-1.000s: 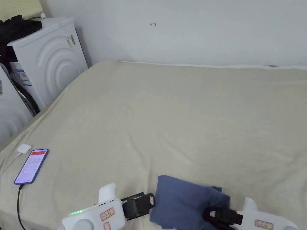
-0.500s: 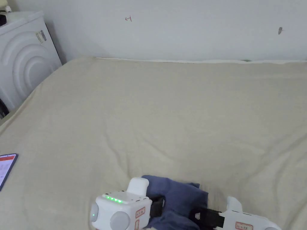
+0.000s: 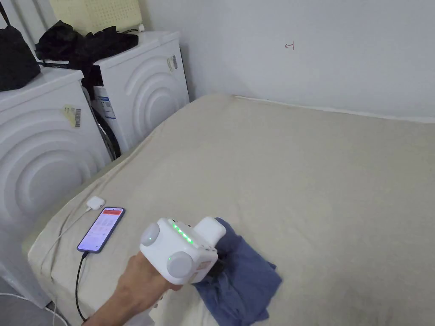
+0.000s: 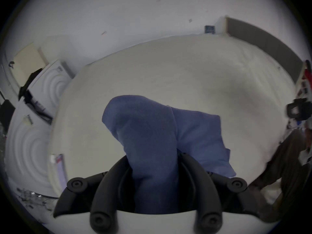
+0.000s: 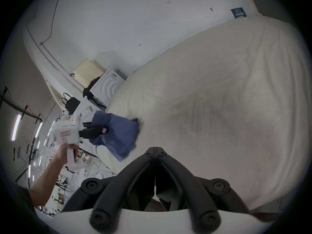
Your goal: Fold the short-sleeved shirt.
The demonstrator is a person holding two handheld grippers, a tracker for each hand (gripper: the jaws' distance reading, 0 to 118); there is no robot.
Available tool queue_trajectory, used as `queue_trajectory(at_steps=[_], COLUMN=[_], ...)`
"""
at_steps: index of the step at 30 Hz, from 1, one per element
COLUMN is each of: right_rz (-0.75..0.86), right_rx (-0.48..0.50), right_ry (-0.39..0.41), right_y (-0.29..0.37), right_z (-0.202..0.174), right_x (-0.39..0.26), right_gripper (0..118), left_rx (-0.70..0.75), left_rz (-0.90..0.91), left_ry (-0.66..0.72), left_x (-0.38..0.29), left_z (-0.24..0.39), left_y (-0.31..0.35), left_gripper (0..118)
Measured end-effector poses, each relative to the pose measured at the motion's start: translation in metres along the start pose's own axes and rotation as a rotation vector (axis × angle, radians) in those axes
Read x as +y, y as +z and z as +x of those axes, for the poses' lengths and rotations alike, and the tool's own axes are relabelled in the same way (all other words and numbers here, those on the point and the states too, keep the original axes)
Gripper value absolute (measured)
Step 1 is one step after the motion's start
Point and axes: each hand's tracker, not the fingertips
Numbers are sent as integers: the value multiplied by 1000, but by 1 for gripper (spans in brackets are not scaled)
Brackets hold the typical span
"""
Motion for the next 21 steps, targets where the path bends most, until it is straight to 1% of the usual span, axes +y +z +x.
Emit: queue_trajectory(at_steps=[1,2,3,5,6,7,8,9,10,11,12,14,17,21], right_rz=[15,25,26,39,51,56,59,61,65,67,74,95,115,186], right_rx=[-17,-45,-58,-91,-109,-118,-131,-139,-160,-203,-237,-281,-353,-393], right_ry=[14,43,56,88,98,102,109,113,126,140,157,217,269,340], right_y=[6,12,17,26,29,32,34,36,38,41,44,50,59,79], right_z=[-2,-4,-4,-7,-8,-8,-9,-9,-11,-11,-13,-17,-22,-38], right_x=[0,1,4,7,8,11,13,15,16,18,19,21,29,46], right_gripper=[1,1,1,1,1,1,1,1,1,1,1,1,1,1], left_rx=[50,88,116,140,158,166,188,225,265,272,262,263,301,267], left_rz=[-20,-52,-79,-146,-167,-194,-221,-238,-246,-146,-128,-119,8,217], left_ry=[-8,14,42,101,119,155,185,198,211,240,268,361,366,336], left_x=[-2,-1,-3,-8,-16,-20,-26,-31,-38,-43,-44,-52,-49,-35], left_z=[-23,-42,-58,-91,-109,-118,-122,-124,-121,-122,-123,-117,-102,-77], left_y=[-7,-11,-18,-36,-57,-67,-75,-79,-79,-71,-68,-54,-17,42], left_gripper=[31,31,31,31,33,43,79,110,118,115,116,117,117,117])
